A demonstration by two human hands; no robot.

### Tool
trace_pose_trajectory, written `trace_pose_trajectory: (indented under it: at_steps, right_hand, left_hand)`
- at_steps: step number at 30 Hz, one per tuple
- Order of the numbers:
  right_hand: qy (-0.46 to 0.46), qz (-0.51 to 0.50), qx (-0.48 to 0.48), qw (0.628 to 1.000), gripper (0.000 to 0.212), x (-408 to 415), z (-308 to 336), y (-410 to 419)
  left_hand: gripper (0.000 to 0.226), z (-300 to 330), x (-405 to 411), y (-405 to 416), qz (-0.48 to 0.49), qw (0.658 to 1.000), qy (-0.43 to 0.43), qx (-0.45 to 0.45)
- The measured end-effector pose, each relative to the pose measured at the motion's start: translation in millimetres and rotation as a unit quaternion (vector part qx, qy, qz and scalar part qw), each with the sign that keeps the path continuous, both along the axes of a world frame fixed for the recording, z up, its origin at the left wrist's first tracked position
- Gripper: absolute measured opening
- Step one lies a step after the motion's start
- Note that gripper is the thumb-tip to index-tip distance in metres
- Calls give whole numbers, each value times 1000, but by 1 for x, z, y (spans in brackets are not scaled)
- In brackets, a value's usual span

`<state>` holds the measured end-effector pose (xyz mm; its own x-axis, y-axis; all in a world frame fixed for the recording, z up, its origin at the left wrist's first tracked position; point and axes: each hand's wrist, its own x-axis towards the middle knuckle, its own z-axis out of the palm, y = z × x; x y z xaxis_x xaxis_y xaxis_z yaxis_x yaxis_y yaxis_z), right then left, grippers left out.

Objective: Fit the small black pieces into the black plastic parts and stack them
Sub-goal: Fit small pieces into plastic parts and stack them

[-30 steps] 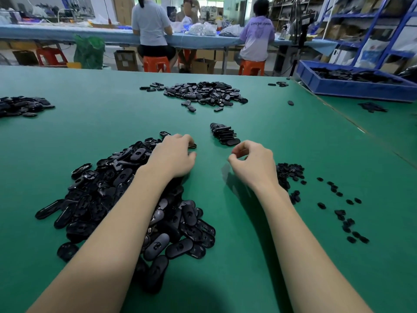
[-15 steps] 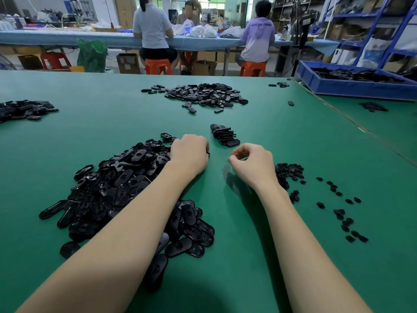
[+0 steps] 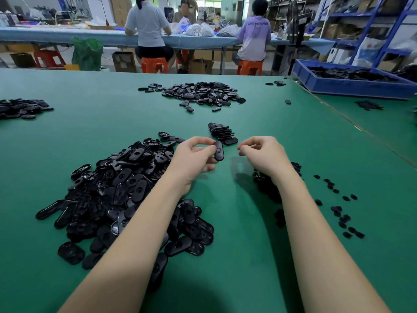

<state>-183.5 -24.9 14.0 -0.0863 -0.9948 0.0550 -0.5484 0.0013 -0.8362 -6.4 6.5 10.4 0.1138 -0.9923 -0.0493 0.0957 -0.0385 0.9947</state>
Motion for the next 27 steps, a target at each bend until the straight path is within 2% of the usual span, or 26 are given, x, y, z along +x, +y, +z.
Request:
trace_pose_trajectory:
  at_steps: [7,14,17,22,27]
  right_hand:
    - [143,-71,62,985,23,-26,3,5]
    - [241,-80,74,964,11,-21,3,8]
    - [265,-105,67,956,10,-14,0,7]
    - [298,-106,63,946,11,-9,0,6]
    - [286,-95,53,952,11,-10,-1,8]
  left_hand:
    - [13,-3,1,3,-9,999,-7,33]
    - [13,-4,4,4,-19,999,12,35]
    - [17,-6,5,3,-21,998,38,43]
    - [25,-8,7,2,-16,999,21,39]
    - [17,-7,9,3,-31,998,34,43]
